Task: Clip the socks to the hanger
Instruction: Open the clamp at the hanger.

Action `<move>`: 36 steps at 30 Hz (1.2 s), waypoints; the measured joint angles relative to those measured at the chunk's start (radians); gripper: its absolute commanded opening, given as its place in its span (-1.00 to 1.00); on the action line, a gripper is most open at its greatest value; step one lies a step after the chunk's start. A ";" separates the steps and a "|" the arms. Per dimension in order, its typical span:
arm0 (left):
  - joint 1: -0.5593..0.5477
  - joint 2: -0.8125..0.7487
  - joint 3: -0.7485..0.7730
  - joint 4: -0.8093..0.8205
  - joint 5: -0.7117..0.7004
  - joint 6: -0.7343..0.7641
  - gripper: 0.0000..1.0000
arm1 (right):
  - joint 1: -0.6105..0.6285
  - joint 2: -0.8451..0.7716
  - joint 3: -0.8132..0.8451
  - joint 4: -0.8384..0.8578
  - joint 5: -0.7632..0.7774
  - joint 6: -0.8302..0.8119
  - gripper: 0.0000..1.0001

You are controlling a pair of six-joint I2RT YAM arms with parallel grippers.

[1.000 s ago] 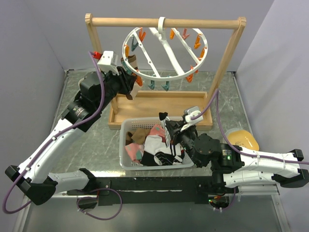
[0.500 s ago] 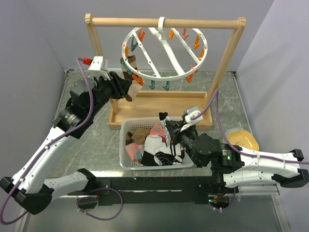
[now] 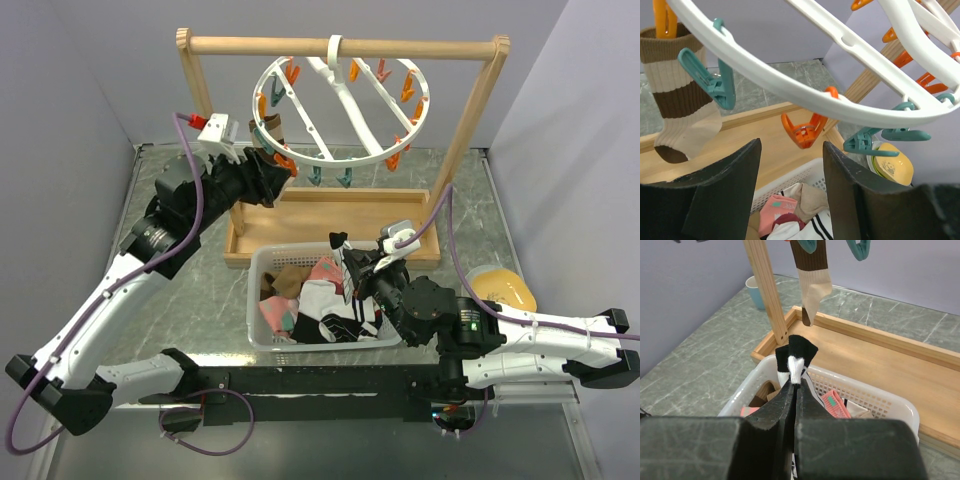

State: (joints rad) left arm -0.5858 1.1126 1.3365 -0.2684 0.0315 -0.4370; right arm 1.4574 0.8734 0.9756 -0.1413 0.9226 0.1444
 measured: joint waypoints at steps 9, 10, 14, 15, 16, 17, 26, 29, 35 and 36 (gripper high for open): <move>0.000 0.037 0.031 0.019 0.034 -0.018 0.23 | 0.000 -0.002 -0.001 0.000 0.000 0.000 -0.95; 0.000 0.037 0.034 0.018 0.035 -0.021 0.23 | 0.000 -0.002 -0.002 0.000 0.000 0.000 -0.95; -0.001 0.043 0.053 0.019 0.035 -0.021 0.21 | 0.000 -0.006 -0.002 0.000 0.000 0.000 -0.95; -0.001 0.046 0.059 0.023 0.033 -0.021 0.19 | 0.000 -0.007 -0.002 0.000 0.000 0.000 -0.96; -0.001 0.048 0.063 0.024 0.032 -0.021 0.19 | 0.000 -0.007 -0.003 0.001 0.000 0.000 -0.97; -0.001 0.050 0.066 0.024 0.031 -0.021 0.18 | 0.000 -0.007 -0.003 0.002 0.000 0.000 -0.97; -0.001 0.082 0.073 0.022 0.008 -0.023 -0.06 | 0.000 -0.008 -0.012 0.008 0.000 0.004 -1.00; -0.001 0.083 0.073 0.022 0.003 -0.024 -0.12 | 0.000 -0.008 -0.016 0.006 0.000 0.004 -1.00; -0.001 0.083 0.076 0.021 -0.003 -0.025 -0.21 | 0.000 -0.010 -0.017 0.007 0.000 0.006 -1.00; -0.001 0.083 0.076 0.022 -0.003 -0.025 -0.23 | 0.000 -0.010 -0.017 0.007 0.000 0.006 -1.00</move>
State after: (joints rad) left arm -0.5869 1.1957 1.4124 -0.2466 0.0280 -0.4618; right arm 1.4574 0.8639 0.9588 -0.1341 0.9222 0.1509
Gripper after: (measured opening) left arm 0.423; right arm 0.031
